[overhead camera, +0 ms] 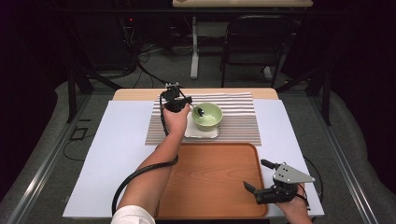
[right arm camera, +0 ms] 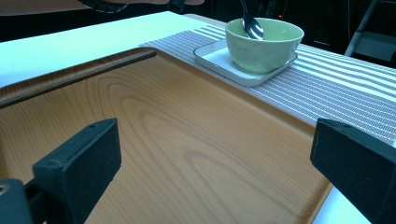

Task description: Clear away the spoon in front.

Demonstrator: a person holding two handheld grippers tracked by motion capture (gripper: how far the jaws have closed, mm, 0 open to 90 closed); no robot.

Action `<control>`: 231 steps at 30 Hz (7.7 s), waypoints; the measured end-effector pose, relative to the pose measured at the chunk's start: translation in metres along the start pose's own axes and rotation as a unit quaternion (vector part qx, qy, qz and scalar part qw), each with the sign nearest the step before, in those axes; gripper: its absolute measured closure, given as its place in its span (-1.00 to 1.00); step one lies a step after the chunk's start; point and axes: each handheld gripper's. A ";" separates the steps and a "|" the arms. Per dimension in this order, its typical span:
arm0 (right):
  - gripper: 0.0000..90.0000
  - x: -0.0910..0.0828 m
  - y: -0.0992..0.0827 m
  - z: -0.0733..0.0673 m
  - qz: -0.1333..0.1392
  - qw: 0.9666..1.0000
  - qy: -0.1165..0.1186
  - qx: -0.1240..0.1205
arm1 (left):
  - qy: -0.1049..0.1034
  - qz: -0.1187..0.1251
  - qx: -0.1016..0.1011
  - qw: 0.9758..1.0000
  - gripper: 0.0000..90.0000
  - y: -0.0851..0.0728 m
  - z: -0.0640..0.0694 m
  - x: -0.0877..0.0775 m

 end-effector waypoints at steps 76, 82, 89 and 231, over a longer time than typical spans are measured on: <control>-0.96 0.000 0.000 -0.001 0.000 1.000 -0.007 0.002 | -0.047 -0.122 0.084 0.988 0.98 -0.076 -0.038 -0.144; -0.96 0.001 0.000 -0.001 -0.001 1.000 -0.007 0.001 | -0.051 -0.135 0.089 0.986 0.98 -0.086 -0.040 -0.154; -0.96 0.001 0.000 -0.001 -0.001 1.000 -0.008 0.002 | -0.054 -0.150 0.090 0.983 0.98 -0.097 -0.047 -0.162; -0.96 0.004 0.000 0.000 -0.008 1.000 -0.008 0.004 | -0.042 -0.155 0.110 0.981 0.06 -0.120 -0.066 -0.146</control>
Point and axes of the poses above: each handheld gripper's, and its own axes: x roughly forward along the jaws, y roughly out of its top, z roughly to its right, and after that the axes turned 6 degrees about y, right-handed
